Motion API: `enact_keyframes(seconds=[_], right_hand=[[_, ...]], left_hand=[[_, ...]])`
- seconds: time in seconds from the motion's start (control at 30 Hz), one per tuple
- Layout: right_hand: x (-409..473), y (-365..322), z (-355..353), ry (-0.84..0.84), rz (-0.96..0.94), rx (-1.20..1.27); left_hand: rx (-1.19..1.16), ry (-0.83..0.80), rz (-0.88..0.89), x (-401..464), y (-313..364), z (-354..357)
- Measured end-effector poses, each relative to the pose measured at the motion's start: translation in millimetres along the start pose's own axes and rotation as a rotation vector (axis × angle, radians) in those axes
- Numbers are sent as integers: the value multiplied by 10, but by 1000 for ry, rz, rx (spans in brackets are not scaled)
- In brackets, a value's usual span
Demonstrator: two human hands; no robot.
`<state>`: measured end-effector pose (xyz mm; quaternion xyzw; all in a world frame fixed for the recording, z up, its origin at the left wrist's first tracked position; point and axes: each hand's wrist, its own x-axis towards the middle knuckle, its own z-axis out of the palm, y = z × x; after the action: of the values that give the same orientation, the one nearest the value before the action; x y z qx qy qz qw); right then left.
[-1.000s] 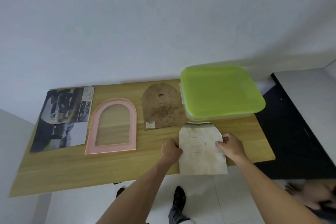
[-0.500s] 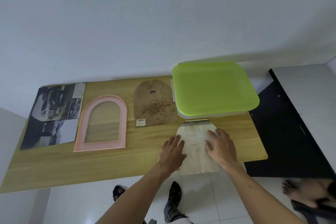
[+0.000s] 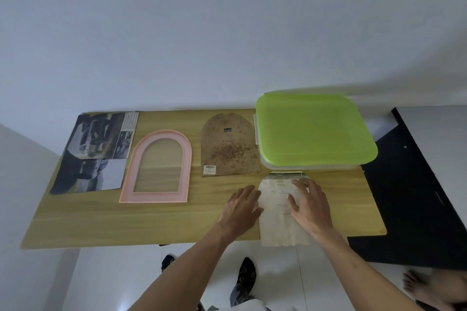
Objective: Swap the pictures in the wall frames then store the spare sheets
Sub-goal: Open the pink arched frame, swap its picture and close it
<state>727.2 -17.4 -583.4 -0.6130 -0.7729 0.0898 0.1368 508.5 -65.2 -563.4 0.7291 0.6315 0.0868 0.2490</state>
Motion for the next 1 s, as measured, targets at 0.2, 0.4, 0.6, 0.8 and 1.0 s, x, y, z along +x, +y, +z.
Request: enact_keyframes(seconds=[0.2, 0.4, 0.6, 0.8, 1.0], right_hand=[[309, -718, 127, -2, -154, 113], [671, -1660, 344, -40, -244, 181], [1033, -2614, 541, -96, -310, 186], [1331, -3454, 844, -164, -417, 125], [1476, -4191, 1076, -303, -426, 72]], left_hand=[[-25, 106, -128, -152, -489, -357], [-17, 205, -207, -365, -1286, -841], [-30, 304, -337, -526, -2139, -1393], [2, 300, -399, -654, -2982, -1782], [92, 278, -393, -805, -3673, -2028]])
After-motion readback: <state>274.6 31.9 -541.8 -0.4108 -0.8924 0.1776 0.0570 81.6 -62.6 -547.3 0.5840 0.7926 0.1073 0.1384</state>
